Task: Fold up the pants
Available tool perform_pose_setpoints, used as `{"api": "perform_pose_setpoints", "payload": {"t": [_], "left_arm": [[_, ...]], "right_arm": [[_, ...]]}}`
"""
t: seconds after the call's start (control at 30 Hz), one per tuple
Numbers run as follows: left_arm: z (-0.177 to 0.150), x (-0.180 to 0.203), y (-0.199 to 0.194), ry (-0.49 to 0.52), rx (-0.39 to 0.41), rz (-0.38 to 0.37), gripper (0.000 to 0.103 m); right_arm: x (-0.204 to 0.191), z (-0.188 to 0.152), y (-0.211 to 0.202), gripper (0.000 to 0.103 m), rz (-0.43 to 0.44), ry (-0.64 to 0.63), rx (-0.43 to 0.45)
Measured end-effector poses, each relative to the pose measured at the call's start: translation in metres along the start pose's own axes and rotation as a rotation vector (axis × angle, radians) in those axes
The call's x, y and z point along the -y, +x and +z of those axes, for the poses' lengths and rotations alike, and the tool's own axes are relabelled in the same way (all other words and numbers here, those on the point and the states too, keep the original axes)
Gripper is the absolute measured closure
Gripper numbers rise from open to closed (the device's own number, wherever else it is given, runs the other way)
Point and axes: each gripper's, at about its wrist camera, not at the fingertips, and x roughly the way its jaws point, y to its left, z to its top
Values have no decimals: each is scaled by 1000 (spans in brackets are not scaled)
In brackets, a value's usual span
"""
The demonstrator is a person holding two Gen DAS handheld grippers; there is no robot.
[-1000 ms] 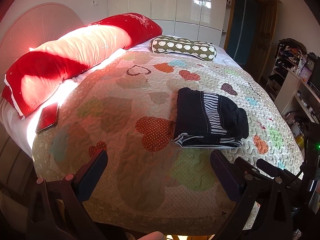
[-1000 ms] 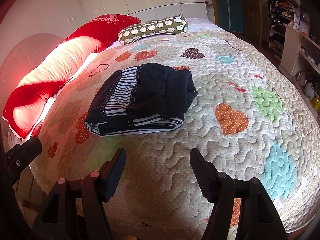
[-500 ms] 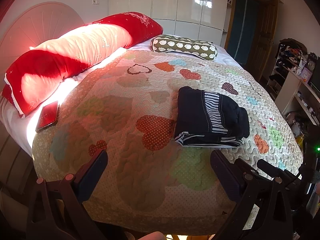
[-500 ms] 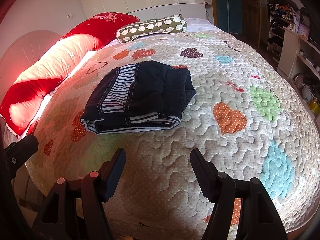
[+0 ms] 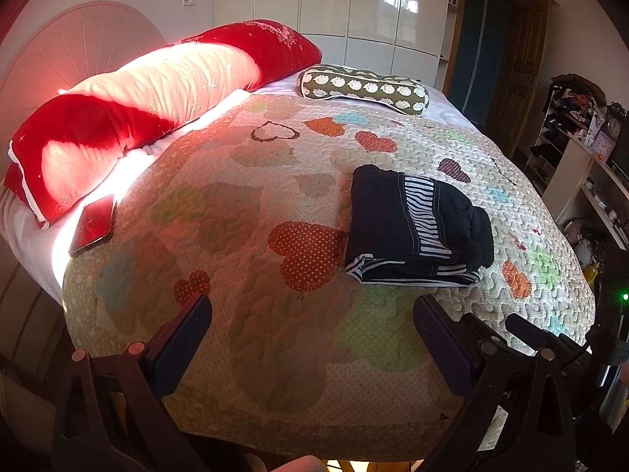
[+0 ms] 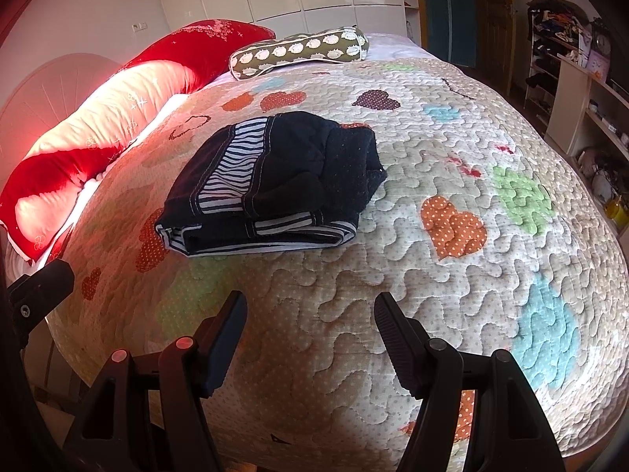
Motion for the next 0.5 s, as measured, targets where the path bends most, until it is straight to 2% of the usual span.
{"api": "perform_pose_setpoints", "payload": {"t": [0.5], "left_arm": [[-4, -2, 13, -12, -35, -3, 1]], "right_arm": [[-2, -4, 4, 31, -26, -21, 2]]}}
